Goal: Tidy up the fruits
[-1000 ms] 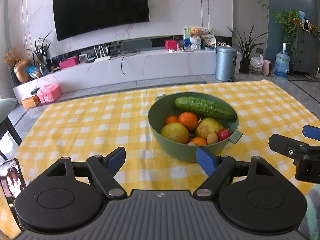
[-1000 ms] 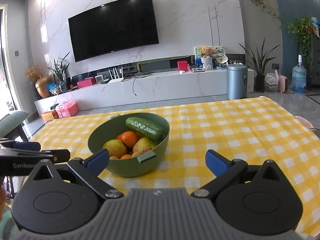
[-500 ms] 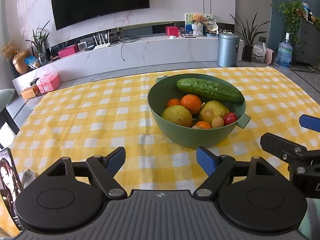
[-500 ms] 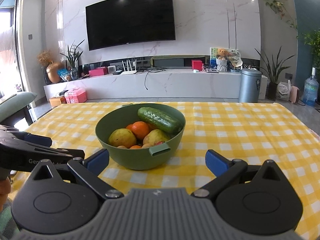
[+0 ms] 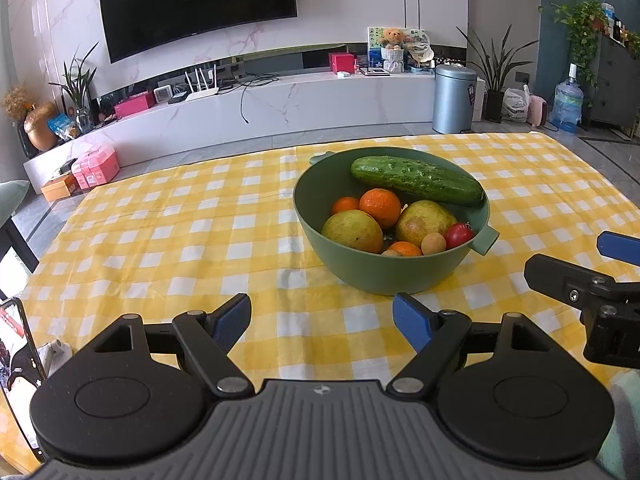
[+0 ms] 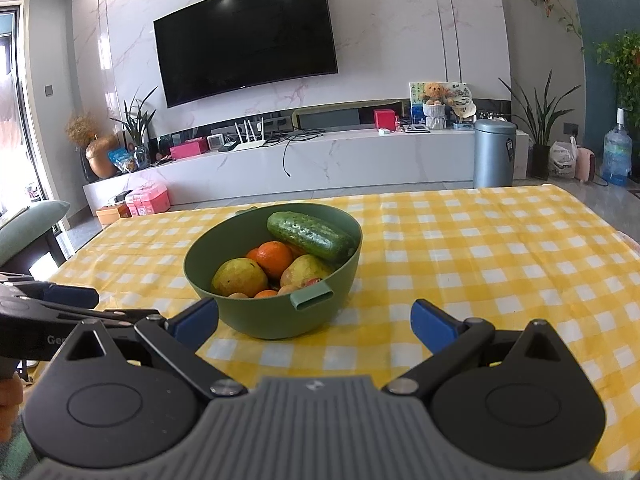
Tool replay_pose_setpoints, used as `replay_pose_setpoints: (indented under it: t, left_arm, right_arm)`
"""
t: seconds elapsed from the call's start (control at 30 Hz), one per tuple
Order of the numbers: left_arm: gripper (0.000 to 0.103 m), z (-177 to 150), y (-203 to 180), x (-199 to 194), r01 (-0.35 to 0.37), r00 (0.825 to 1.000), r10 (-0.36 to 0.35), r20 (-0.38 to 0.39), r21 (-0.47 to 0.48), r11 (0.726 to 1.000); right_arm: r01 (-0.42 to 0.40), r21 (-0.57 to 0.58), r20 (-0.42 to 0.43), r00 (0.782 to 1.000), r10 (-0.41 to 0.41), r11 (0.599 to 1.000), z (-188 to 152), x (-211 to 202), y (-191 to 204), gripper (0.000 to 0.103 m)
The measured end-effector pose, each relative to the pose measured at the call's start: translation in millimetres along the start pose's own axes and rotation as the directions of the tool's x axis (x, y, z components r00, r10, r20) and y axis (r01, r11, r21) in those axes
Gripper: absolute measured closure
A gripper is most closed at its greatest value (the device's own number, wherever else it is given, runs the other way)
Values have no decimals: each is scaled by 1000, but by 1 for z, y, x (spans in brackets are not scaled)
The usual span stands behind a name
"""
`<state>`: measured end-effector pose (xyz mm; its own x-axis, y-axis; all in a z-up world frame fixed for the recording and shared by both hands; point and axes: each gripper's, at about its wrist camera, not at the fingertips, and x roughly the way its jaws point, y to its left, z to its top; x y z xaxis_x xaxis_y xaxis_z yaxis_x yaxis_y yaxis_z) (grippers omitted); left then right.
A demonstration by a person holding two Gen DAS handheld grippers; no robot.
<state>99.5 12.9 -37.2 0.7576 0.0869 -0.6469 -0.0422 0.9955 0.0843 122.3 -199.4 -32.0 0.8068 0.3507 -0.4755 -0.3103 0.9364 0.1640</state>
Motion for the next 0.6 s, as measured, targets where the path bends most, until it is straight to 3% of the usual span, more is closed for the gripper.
replay_pose_setpoints:
  t: [0.6]
  left_arm:
    - [9,0,-2,0,1,1000,-1,0,5,1000]
  right_arm:
    - [-6,56,-18,1000,7,998,-1,5,-8,4]
